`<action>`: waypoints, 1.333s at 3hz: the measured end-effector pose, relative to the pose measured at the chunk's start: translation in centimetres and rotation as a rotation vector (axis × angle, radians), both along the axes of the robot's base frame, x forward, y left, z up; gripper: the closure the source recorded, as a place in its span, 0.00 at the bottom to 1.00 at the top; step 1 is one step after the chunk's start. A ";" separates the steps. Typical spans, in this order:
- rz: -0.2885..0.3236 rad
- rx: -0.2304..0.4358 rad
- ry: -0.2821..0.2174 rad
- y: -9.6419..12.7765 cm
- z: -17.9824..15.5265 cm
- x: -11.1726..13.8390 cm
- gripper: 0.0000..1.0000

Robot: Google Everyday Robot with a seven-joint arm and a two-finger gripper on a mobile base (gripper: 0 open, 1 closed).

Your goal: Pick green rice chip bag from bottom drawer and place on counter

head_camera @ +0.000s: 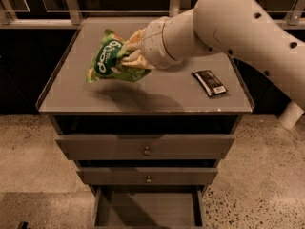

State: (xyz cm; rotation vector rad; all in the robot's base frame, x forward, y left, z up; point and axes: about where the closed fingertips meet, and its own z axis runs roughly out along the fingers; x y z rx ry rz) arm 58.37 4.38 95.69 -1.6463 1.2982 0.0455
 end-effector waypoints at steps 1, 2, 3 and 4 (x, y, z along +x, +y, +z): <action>0.000 0.000 0.000 0.0 0.0 0.0 0.35; 0.000 0.000 0.000 0.0 0.0 0.0 0.11; 0.000 0.000 0.000 0.0 0.0 0.0 0.00; 0.000 0.000 0.000 0.0 0.0 0.0 0.00</action>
Offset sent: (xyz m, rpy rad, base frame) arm 0.0000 0.0000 0.0000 0.0000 0.0000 0.0000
